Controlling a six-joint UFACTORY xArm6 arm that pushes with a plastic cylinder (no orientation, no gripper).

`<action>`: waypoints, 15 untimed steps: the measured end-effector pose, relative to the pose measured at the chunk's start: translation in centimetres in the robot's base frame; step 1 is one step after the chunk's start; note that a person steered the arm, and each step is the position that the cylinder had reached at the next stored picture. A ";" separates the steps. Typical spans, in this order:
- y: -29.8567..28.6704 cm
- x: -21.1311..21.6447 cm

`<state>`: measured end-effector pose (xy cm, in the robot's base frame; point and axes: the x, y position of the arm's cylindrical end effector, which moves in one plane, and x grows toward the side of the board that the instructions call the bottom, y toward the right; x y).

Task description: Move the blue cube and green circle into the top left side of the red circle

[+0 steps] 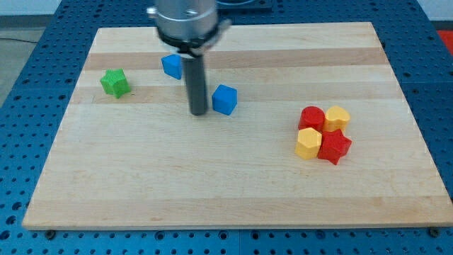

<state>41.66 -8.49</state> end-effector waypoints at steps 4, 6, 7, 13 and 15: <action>11.8 0.2; 18.6 0.7; 19.1 2.4; -8.1 -17.0; -4.4 -9.3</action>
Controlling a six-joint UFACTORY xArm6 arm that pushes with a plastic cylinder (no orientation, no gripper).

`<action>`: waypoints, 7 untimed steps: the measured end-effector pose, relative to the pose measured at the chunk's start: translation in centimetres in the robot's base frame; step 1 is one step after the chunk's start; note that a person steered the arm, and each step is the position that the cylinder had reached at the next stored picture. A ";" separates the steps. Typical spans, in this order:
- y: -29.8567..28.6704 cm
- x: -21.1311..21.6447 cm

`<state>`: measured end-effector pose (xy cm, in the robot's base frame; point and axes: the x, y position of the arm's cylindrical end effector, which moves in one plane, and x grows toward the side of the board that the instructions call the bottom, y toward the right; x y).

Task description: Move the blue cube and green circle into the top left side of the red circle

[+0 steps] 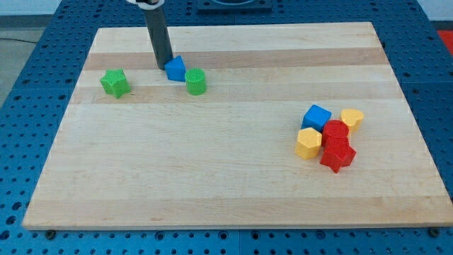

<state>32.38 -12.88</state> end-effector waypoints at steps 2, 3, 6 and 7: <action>2.3 3.3; 2.3 2.8; -1.2 -2.4; 2.1 1.0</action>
<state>33.37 -10.81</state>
